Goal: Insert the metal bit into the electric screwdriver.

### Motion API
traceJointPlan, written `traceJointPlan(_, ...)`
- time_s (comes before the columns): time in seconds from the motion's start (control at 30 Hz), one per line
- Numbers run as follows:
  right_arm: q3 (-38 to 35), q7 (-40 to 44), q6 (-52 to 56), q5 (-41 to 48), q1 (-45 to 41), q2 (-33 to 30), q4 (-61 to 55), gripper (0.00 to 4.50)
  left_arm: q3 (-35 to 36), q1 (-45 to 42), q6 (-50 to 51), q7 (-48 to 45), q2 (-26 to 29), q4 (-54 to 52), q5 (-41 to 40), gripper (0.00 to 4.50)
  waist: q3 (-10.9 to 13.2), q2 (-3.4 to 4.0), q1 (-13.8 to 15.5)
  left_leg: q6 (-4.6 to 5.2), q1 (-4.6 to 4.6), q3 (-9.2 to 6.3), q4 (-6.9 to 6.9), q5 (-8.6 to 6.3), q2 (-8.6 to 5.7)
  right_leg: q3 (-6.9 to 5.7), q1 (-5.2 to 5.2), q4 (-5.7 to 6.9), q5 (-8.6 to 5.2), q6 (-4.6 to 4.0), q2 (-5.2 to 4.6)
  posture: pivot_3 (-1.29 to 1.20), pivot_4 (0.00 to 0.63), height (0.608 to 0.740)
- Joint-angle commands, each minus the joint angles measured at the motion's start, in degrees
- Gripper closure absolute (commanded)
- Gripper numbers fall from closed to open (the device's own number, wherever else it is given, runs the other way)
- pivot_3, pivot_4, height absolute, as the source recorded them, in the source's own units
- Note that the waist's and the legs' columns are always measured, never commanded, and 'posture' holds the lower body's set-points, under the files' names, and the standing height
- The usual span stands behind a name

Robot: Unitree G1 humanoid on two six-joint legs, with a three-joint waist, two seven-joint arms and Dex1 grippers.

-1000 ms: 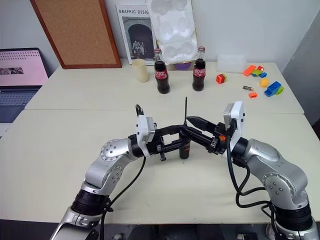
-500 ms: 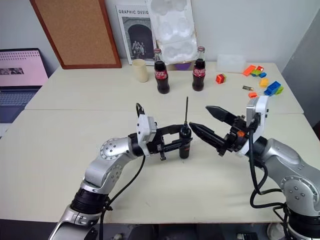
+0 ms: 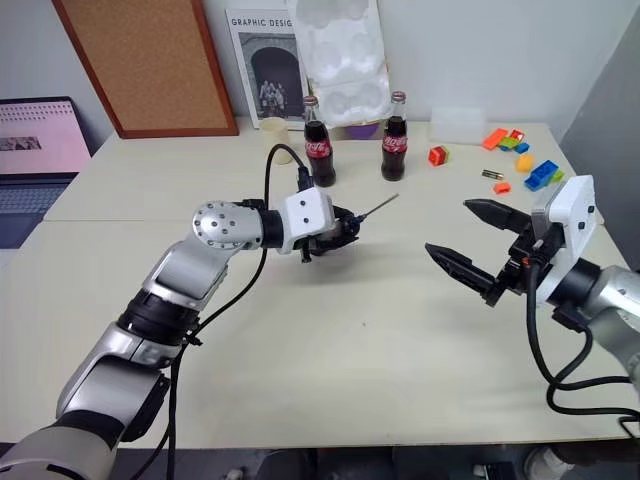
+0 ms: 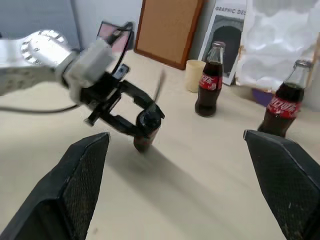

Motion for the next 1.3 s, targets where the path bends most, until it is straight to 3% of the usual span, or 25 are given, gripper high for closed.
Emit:
traceJointPlan(0.03,-2.26,4.77,-0.04,-4.31,1.4,-6.67,-3.11,0.0,-5.71,-3.23,-8.18,-0.85,-2.23,12.03,8.05,2.86,0.01,0.0,-0.05,0.0,0.0,0.01,-0.01,0.0,0.01,0.01,0.0,-0.01,0.0,-0.01,0.0,0.0,0.15,0.74)
traceJointPlan(0.3,0.57,6.45,3.23,-12.47,7.59,-13.05,-5.4,0.0,-10.53,-5.87,-16.0,-3.81,-10.08,25.93,14.09,2.86,0.01,-0.02,-0.62,0.04,-0.02,0.04,-0.06,-0.03,0.02,0.04,-0.03,-0.01,-0.03,0.12,0.0,0.0,0.15,0.74)
traceJointPlan(0.5,1.52,7.35,3.69,-13.89,8.25,-12.44,-5.77,0.0,-10.63,-6.88,-18.22,-6.7,-11.83,29.12,16.53,2.86,0.01,-0.02,-0.64,0.15,0.01,0.07,-0.2,-0.09,0.01,0.04,-0.04,-0.01,-0.02,0.2,0.0,0.0,0.15,0.74)
traceJointPlan(0.53,1.71,7.5,3.8,-13.71,8.05,-12.24,-5.74,0.0,-10.75,-7.04,-18.38,-7.08,-11.93,29.4,17.06,2.16,0.01,-0.02,-0.63,0.15,0.01,0.07,-0.22,-0.09,0.01,0.03,-0.04,-0.01,-0.01,0.19,0.0,0.0,0.15,0.74)
traceJointPlan(0.9,2.92,8.61,5.37,-12.85,6.44,-10.98,-5.23,0.0,-9.03,-5.53,-17.25,-10.56,-12.21,28.24,16.72,0.12,0.0,-0.06,-0.13,0.15,0.07,0.05,-0.32,-0.09,0.01,-0.01,-0.01,0.01,-0.02,0.17,-0.01,0.0,0.15,0.74)
traceJointPlan(1.03,2.7,9.33,4.95,-13.51,6.12,-11.05,-4.14,0.0,-2.12,-6.13,-10.93,-12.5,-12.79,23.28,9.14,0.05,0.0,-0.06,-0.06,0.15,0.08,0.05,-0.32,-0.09,0.01,0.0,-0.01,0.02,-0.01,0.15,-0.01,0.0,0.15,0.74)
traceJointPlan(1.17,2.4,10.05,4.04,-14.95,6.77,-10.7,-3.41,0.0,4.55,-4.91,-5.06,-15.14,-9.64,16.07,2.43,0.05,0.04,-0.08,-0.03,0.14,-0.03,0.05,-0.32,-0.08,0.02,-0.02,-0.12,0.05,0.03,0.1,-0.01,0.0,0.15,0.74)
traceJointPlan(1.3,1.81,11.09,1.71,-17.05,8.09,-9.77,-2.47,0.0,11.84,0.48,1.17,-19.6,-1.19,4.4,-5.03,0.05,0.06,-0.09,-0.25,0.14,-0.1,0.04,-0.32,-0.08,0.06,-0.04,-0.22,0.09,0.05,0.07,0.0,0.0,0.15,0.74)
